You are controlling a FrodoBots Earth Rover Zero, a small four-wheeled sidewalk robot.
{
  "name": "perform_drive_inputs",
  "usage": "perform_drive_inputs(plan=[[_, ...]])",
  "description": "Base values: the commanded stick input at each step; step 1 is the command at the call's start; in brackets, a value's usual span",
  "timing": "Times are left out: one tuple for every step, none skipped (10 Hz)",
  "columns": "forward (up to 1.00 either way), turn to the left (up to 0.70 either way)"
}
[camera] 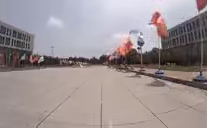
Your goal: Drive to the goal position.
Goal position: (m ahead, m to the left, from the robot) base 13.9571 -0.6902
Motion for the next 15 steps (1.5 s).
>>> perform_drive_inputs(plan=[[1.0, 0.0], [1.0, 0.0], [1.0, 0.0], [1.0, 0.0], [1.0, 0.0], [1.0, 0.0], [1.0, 0.0], [1.0, 0.0], [1.0, 0.0], [1.0, -0.26], [1.0, -0.2], [1.0, 0.0], [1.0, 0.0], [1.0, 0.0], [1.0, 0.0]])
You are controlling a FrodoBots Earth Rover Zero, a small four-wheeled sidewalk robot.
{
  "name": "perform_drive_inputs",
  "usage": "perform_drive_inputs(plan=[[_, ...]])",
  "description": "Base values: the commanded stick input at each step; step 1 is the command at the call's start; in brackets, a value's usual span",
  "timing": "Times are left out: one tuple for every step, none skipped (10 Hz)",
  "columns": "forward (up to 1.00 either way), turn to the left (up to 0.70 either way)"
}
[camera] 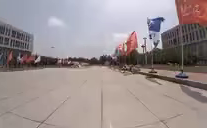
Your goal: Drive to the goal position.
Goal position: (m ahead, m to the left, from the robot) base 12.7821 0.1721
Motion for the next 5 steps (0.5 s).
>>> perform_drive_inputs(plan=[[1.0, 0.0], [1.0, 0.0], [1.0, 0.0], [1.0, 0.0], [1.0, 0.0]])
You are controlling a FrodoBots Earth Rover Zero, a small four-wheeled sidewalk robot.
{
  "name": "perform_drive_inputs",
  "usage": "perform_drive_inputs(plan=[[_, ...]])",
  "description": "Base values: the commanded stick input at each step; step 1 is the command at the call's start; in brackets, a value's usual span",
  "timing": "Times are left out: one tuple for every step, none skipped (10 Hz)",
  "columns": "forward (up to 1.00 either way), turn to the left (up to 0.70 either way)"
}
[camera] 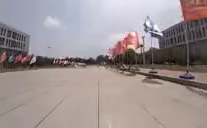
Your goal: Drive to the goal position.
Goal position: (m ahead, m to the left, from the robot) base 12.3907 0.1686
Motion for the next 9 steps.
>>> perform_drive_inputs(plan=[[1.0, 0.0], [1.0, 0.0], [1.0, 0.0], [1.0, 0.0], [1.0, 0.0], [1.0, 0.0], [1.0, 0.0], [1.0, 0.0], [1.0, 0.0]])
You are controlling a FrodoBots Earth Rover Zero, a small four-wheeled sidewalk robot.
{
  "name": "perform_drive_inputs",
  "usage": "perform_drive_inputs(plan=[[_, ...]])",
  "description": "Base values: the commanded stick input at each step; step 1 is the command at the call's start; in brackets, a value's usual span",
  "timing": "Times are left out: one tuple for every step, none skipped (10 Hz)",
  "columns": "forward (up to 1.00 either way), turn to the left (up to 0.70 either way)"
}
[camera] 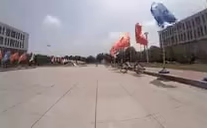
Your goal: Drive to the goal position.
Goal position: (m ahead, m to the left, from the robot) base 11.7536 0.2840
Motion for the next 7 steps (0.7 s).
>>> perform_drive_inputs(plan=[[1.0, 0.0], [1.0, 0.0], [1.0, 0.0], [1.0, 0.0], [1.0, 0.0], [1.0, 0.0], [1.0, 0.0]])
